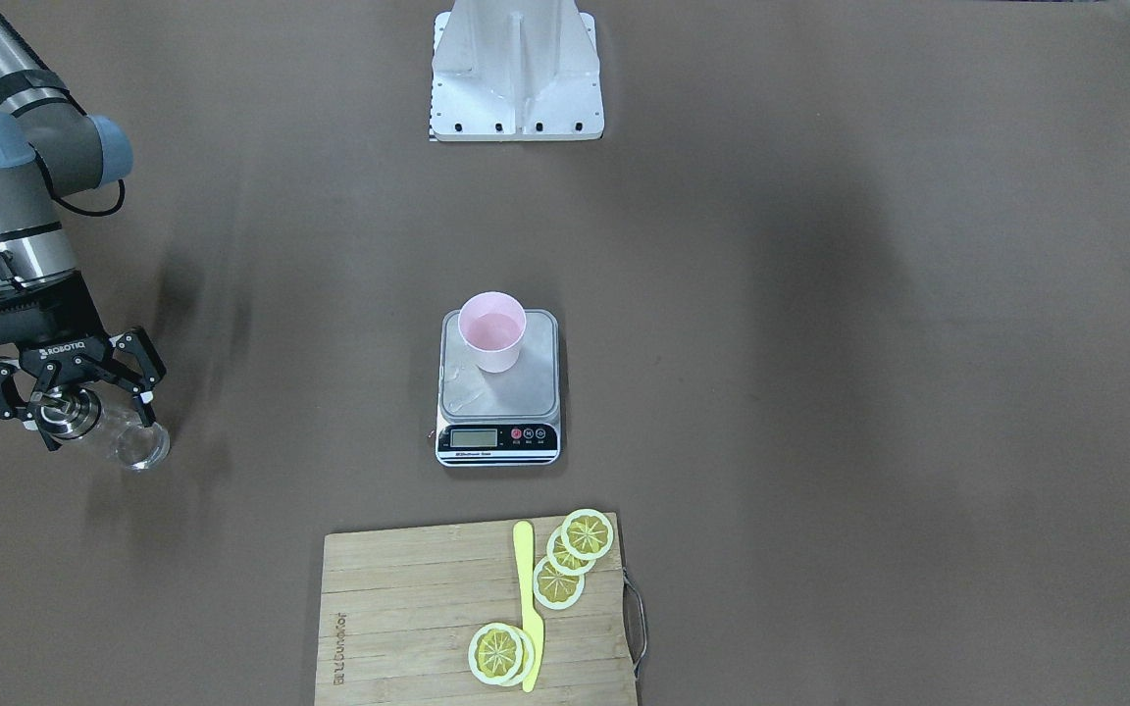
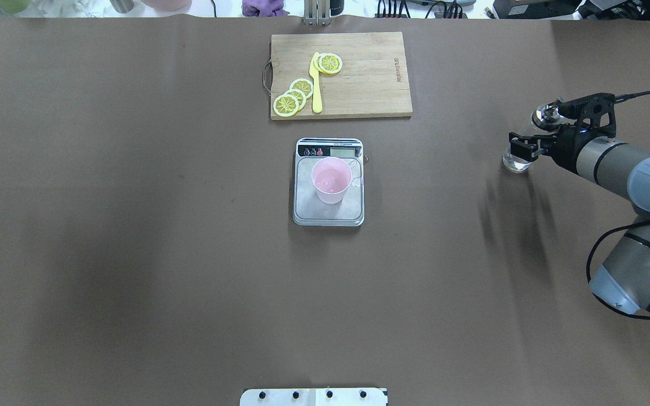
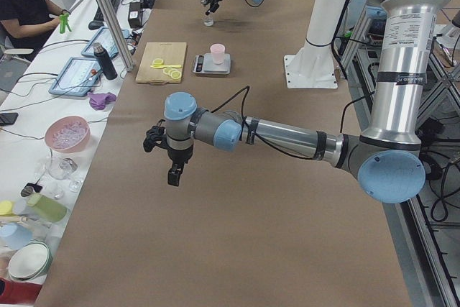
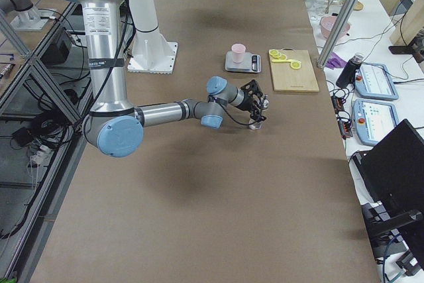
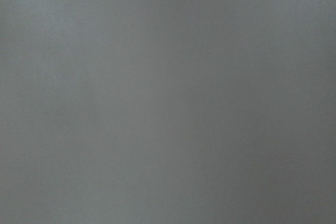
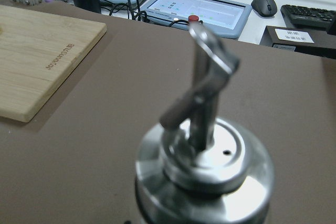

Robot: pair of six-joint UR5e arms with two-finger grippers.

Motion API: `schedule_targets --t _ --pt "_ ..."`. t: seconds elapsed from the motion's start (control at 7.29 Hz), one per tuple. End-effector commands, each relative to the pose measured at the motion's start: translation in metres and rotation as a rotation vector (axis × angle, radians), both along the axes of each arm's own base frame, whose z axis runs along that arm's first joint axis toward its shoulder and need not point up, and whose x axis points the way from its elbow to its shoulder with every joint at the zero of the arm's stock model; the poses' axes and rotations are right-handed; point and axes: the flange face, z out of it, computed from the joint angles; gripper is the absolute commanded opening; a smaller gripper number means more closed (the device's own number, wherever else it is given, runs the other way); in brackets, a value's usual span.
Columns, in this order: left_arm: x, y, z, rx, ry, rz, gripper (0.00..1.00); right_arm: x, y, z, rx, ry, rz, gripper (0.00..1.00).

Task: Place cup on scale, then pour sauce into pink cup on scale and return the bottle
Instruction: 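Lower the sauce bottle onto the table and open the right gripper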

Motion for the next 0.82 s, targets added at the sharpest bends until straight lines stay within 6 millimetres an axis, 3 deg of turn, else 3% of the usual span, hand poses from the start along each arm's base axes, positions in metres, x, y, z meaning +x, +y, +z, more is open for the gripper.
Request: schedule_targets --t 0.0,0.27,0.41,0.69 --pt "0.000 0.000 0.001 -0.002 0.000 0.000 0.98 0.002 0.001 -0.004 0.005 -0.006 0.000 1.00" --pt "0.000 0.007 0.008 -0.011 -0.002 0.002 0.98 0.018 0.019 -0.003 -0.001 -0.016 -0.024 1.00" --pt "-0.001 0.008 0.008 -0.013 -0.002 0.001 0.98 0.030 0.035 -0.013 -0.001 -0.037 -0.054 1.00" --pt "-0.001 0.009 0.010 -0.014 -0.003 0.002 0.98 0.069 0.050 -0.023 -0.035 -0.078 -0.122 1.00"
